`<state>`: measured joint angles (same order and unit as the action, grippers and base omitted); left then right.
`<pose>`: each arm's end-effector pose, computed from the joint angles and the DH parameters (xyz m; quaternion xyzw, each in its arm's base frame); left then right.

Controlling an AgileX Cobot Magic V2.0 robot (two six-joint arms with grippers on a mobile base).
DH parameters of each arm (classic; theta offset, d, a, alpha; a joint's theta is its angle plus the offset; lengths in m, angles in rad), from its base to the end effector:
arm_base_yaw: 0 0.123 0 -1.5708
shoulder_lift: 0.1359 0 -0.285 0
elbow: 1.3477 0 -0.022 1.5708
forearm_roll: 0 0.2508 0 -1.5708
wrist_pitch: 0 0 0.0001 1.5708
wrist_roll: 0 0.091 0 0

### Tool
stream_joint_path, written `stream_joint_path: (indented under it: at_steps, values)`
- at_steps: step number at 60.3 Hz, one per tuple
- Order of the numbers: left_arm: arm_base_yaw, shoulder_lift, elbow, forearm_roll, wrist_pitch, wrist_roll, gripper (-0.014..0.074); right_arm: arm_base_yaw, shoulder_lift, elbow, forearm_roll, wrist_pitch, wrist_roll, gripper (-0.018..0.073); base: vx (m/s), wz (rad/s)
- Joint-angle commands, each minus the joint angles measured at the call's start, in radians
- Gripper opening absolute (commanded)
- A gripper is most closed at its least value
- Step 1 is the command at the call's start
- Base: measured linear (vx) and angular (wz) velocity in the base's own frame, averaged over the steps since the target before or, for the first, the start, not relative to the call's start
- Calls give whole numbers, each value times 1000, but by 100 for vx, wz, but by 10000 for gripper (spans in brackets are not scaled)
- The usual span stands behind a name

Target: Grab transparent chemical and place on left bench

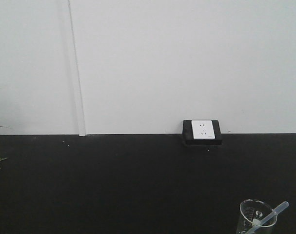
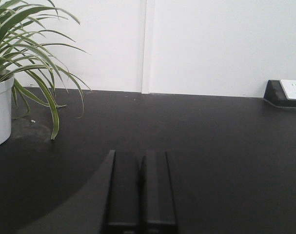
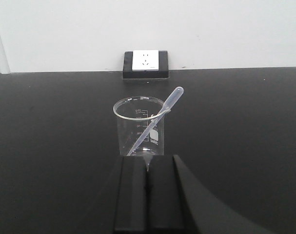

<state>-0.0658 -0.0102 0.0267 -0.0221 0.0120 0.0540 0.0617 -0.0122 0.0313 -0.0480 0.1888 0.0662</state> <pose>0.0566 -0.0038 0.2036 0.0336 0.6852 -0.0124 0.7274 0.0562 0.0026 0.1861 -0.0130 0.7483 0.0234 0.6628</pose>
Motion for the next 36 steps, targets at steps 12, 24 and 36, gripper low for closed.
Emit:
stream_joint_path:
  at_steps: [12, 24, 36]
  values:
    - [-2, -19, 16, -1, -78, -8, -3, -6, -10, 6, -3, -80, -9, -4, 0, 0]
    - [-2, -19, 16, -1, -78, -8, -3, -6, -10, 6, -3, -80, -9, -4, 0, 0]
    - [-2, -19, 16, -1, -78, -8, -3, -6, -10, 6, -3, -80, -9, -4, 0, 0]
